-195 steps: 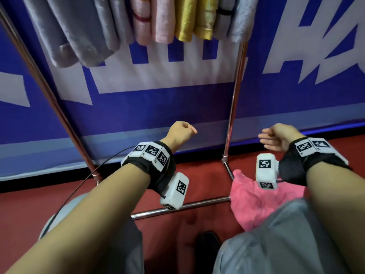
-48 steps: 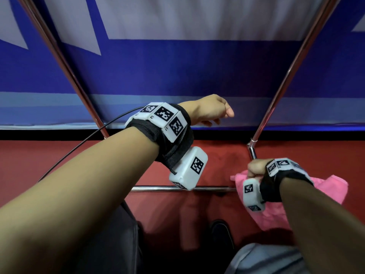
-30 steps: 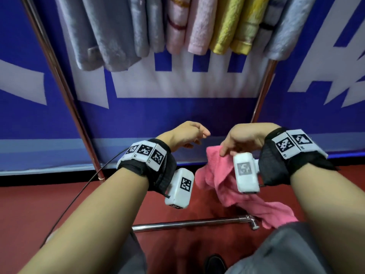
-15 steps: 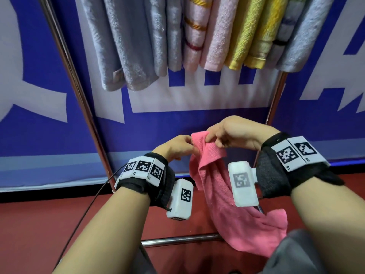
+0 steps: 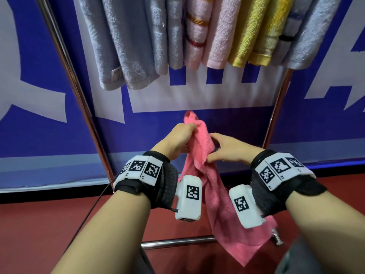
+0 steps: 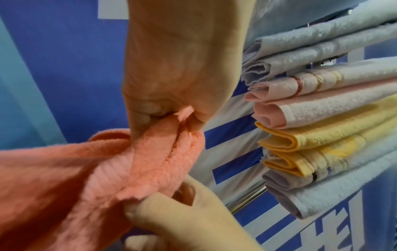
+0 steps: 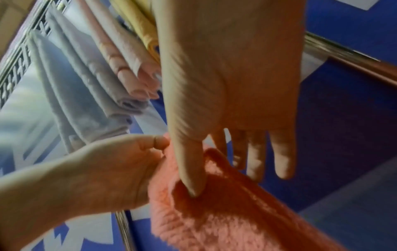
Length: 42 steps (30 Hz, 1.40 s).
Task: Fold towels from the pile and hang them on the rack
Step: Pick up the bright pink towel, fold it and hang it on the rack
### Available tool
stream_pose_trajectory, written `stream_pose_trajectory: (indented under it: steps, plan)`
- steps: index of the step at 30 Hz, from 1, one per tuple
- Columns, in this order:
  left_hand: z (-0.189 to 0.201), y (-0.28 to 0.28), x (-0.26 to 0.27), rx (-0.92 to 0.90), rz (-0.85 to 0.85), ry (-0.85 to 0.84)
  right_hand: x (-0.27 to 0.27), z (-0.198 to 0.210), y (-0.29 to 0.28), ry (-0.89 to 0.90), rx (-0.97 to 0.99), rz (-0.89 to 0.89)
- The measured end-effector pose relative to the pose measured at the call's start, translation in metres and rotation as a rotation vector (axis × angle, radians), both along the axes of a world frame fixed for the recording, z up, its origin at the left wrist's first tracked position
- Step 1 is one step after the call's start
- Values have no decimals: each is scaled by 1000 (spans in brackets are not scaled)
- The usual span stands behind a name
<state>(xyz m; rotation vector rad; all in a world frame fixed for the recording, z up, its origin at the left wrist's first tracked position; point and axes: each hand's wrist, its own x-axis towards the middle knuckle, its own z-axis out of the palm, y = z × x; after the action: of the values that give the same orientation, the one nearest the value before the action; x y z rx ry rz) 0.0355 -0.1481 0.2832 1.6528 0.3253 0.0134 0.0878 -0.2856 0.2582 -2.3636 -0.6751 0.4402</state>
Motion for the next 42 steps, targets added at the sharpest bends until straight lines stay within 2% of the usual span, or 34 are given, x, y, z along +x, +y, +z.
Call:
stream_pose_trajectory:
  steps: [4, 8, 12, 14, 16, 19, 22, 26, 29, 31, 34, 37, 42]
  plan:
    - [-4, 6, 5, 37, 26, 20, 3, -1, 5, -137, 194, 25]
    - [-8, 10, 6, 116, 25, 52, 11, -1, 6, -148, 310, -105]
    - [-11, 4, 8, 300, -22, 38, 16, 1, 8, -311, 239, -213]
    - [-10, 0, 8, 323, -4, 7, 13, 4, 10, -379, 189, -245]
    - [-7, -3, 6, 334, -80, -15, 12, 5, 14, -397, 166, -259]
    - [-7, -9, 4, 404, -249, 19, 13, 1, 18, -383, 221, -258]
    - [-13, -11, 4, 463, -282, 63, 12, 5, 22, -370, 341, -247]
    - [-20, -9, 8, 503, -172, 23, 8, 13, 28, -337, 408, -218]
    - [-25, -4, 13, 486, -56, -90, 4, 15, 29, -281, 431, -168]
    - [-24, -3, 14, 446, -42, -165, 2, 16, 27, -225, 470, -137]
    - [-23, -2, 15, 534, -11, -201, -2, 18, 21, -129, 557, -93]
    - [-23, 2, 17, 544, 111, -206, -2, 18, 13, -97, 485, -65]
    - [-12, 15, 18, 434, 281, -235, 8, 9, -1, -216, -18, -32]
